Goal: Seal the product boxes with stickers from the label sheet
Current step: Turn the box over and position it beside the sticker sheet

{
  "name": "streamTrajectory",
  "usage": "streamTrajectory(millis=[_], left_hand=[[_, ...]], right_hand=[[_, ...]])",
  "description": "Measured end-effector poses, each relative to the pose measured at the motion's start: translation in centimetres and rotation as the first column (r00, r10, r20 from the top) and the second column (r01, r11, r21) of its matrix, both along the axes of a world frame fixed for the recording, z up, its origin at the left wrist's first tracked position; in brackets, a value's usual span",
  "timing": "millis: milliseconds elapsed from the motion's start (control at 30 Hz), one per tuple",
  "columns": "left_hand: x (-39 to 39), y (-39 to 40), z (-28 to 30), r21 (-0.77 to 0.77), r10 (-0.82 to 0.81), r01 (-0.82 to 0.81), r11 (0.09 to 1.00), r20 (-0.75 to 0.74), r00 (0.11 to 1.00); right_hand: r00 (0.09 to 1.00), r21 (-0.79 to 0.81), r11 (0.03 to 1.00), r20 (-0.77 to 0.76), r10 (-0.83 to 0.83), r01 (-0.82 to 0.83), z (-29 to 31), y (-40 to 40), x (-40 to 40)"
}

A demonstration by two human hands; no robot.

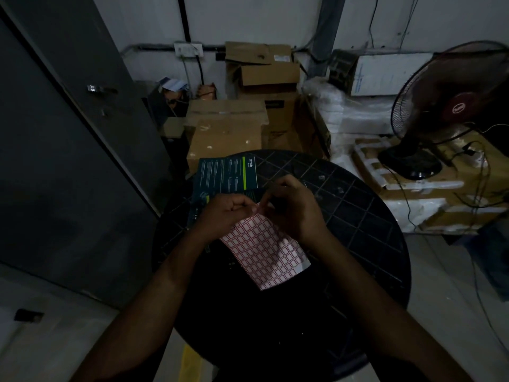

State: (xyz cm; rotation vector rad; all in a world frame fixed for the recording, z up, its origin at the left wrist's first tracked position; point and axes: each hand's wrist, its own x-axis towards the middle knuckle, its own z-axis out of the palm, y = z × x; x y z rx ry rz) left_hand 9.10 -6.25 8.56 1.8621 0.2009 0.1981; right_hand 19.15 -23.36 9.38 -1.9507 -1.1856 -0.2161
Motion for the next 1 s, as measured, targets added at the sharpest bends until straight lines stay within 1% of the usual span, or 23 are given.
streamTrajectory(millis=[100, 167, 200, 233, 267, 300, 333, 400, 467, 500, 533, 600, 667, 733, 800, 867, 900, 967, 1000], left_hand=[[0.0, 0.0, -0.1, -0.018, -0.005, 0.005, 1.0, -0.016, 1.0], [0.0, -0.1, 0.1, -0.024, -0.01, 0.01, 1.0, -0.012, 1.0], [0.0, 0.0, 0.2, -0.024, -0.008, 0.008, 1.0, -0.008, 1.0], [0.0, 0.0, 0.2, -0.024, -0.004, 0.004, 1.0, -0.004, 1.0], [0.0, 0.1, 0.3, -0.023, 0.001, -0.001, 1.0, -0.006, 1.0], [0.0, 0.2, 0.4, -0.024, 0.003, -0.003, 1.0, -0.01, 1.0], [-0.1, 0.2, 0.4, -0.022, 0.003, -0.003, 1.0, -0.013, 1.0], [0.0, 0.2, 0.3, -0.004, 0.007, -0.008, 1.0, -0.02, 1.0], [0.1, 0.3, 0.2, 0.026, 0.014, -0.013, 1.0, -0.024, 1.0], [0.1, 0.2, 0.2, 0.032, 0.014, -0.014, 0.999, -0.023, 1.0], [0.2, 0.2, 0.1, 0.033, 0.015, -0.014, 0.999, -0.019, 1.0], [0.3, 0.0, 0.0, 0.024, 0.025, -0.025, 0.999, -0.013, 1.0], [0.4, 0.2, -0.2, 0.015, 0.053, -0.053, 0.998, 0.002, 0.999], [0.6, 0.8, -0.4, -0.001, 0.065, -0.065, 0.998, 0.034, 0.997], [0.9, 1.4, -0.7, 0.044, 0.051, -0.053, 0.998, 0.044, 0.998], [1.4, 1.6, -0.9, 0.178, 0.023, -0.033, 0.983, 0.058, 0.998], [1.5, 1.6, -1.2, 0.287, 0.009, -0.029, 0.958, 0.07, 0.998], [1.5, 1.2, -1.7, 0.53, -0.015, -0.033, 0.847, 0.086, 0.996], [1.4, 1.0, -1.9, 0.622, -0.028, -0.034, 0.783, 0.091, 0.995]], right_hand=[[1.0, 0.01, 1.0, -0.009, 0.006, -0.006, -0.2, 0.1, 0.0], [0.999, 0.014, 1.0, -0.042, 0.029, -0.028, -0.4, 0.1, 0.0], [0.993, 0.021, 0.998, -0.101, 0.058, -0.057, -0.4, 0.0, 0.0], [0.974, 0.037, 0.995, -0.204, 0.099, -0.093, -0.3, -0.1, 0.0], [0.928, 0.071, 0.989, -0.345, 0.144, -0.127, -0.1, -0.2, -0.1], [0.855, 0.123, 0.982, -0.485, 0.184, -0.142, 0.1, -0.3, -0.2], [0.778, 0.177, 0.975, -0.59, 0.215, -0.134, 0.3, -0.5, -0.2], [0.676, 0.214, 0.972, -0.702, 0.223, -0.098, 0.7, -0.8, -0.1], [0.626, 0.171, 0.98, -0.754, 0.196, -0.101, 0.8, -1.2, 0.2], [0.621, 0.137, 0.984, -0.764, 0.178, -0.114, 0.8, -1.4, 0.3], [0.637, 0.1, 0.987, -0.754, 0.158, -0.127, 0.8, -1.7, 0.4], [0.723, 0.034, 0.99, -0.68, 0.122, -0.134, 0.5, -2.1, 0.3], [0.789, 0.018, 0.994, -0.606, 0.097, -0.108, 0.1, -2.4, 0.1], [0.803, 0.012, 0.991, -0.585, 0.113, -0.131, -0.6, -2.7, 0.3], [0.819, -0.089, 0.969, -0.556, 0.143, -0.23, -1.9, -3.2, 0.7], [0.84, -0.272, 0.902, -0.519, 0.156, -0.336, -3.5, -3.8, 1.2], [0.853, -0.375, 0.855, -0.505, 0.136, -0.358, -4.7, -4.0, 1.4], [0.859, -0.531, 0.76, -0.508, 0.071, -0.376, -7.6, -4.6, 1.7], [0.852, -0.578, 0.718, -0.522, 0.041, -0.388, -9.1, -4.7, 1.7]])
